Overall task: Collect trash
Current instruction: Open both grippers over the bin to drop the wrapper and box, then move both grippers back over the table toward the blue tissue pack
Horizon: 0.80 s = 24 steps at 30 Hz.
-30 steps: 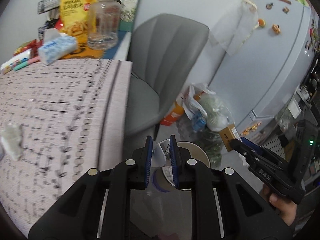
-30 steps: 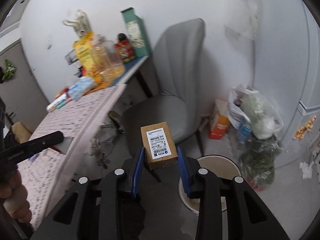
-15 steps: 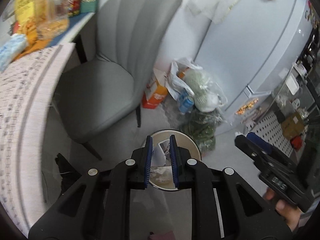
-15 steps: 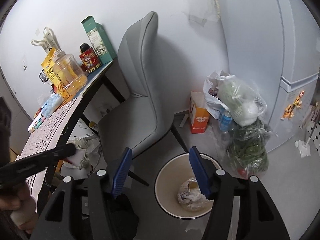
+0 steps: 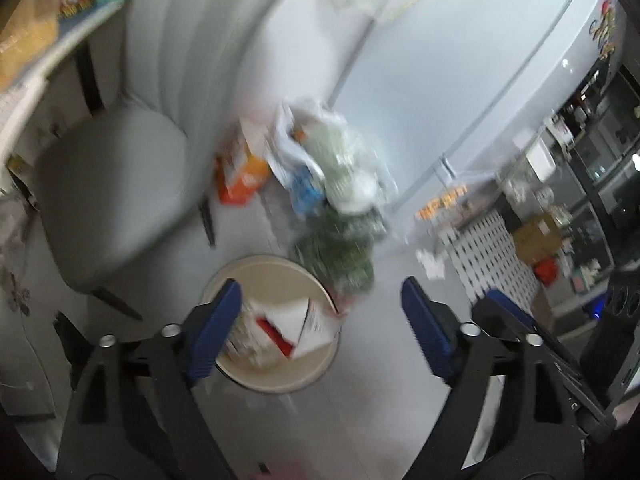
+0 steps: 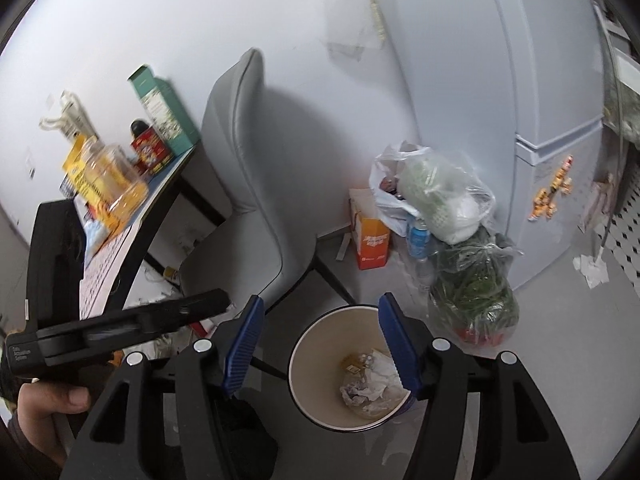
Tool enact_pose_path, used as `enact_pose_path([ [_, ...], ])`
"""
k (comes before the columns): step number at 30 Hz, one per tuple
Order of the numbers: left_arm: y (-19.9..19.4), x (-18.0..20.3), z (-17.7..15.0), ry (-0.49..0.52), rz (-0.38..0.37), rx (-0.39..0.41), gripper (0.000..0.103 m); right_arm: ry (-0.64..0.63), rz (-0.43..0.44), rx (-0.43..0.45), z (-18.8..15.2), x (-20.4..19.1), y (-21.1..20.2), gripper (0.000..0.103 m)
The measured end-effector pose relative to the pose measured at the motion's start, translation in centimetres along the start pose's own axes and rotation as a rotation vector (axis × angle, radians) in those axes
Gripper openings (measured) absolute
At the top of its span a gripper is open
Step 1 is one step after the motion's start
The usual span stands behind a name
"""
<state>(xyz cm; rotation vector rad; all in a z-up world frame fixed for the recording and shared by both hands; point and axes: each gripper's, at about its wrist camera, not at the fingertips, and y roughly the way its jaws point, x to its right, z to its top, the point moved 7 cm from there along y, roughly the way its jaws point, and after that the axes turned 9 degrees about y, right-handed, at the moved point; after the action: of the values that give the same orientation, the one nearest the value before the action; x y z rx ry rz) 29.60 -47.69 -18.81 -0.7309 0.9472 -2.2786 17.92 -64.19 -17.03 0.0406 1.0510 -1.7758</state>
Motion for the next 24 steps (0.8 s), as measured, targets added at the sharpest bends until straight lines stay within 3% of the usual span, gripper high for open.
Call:
enact_pose_path([
  [4,-1.9,-1.0,-0.2,-0.017,-0.02,0.009,0.094,0.005,0.0,0.003,-0.2,0.2,-0.4,0.062],
  [10,-5.7,-3.7,-1.0,-0.014,0.105,0.054,0.097,-0.012,0.038,-0.039,-1.7,-1.7,0.4,0.062],
  [16,-11.0,-7.3,-2.2,-0.093,0.188,0.115,0.097,-0.065,0.086,-0.052,-2.9,-5.6,-0.2,0.071],
  [22,-16.8,-8.9,-3.3,-0.109,0.221,0.197,0.097,-0.138,0.14,-0.046,-4.1,-10.8,-1.8,0.085],
  [24,-18.5,-9.3,-3.7,-0.107,0.241,0.219,0.097,-0.16,0.163,-0.038,-4.5,-12.8,-2.5,0.094],
])
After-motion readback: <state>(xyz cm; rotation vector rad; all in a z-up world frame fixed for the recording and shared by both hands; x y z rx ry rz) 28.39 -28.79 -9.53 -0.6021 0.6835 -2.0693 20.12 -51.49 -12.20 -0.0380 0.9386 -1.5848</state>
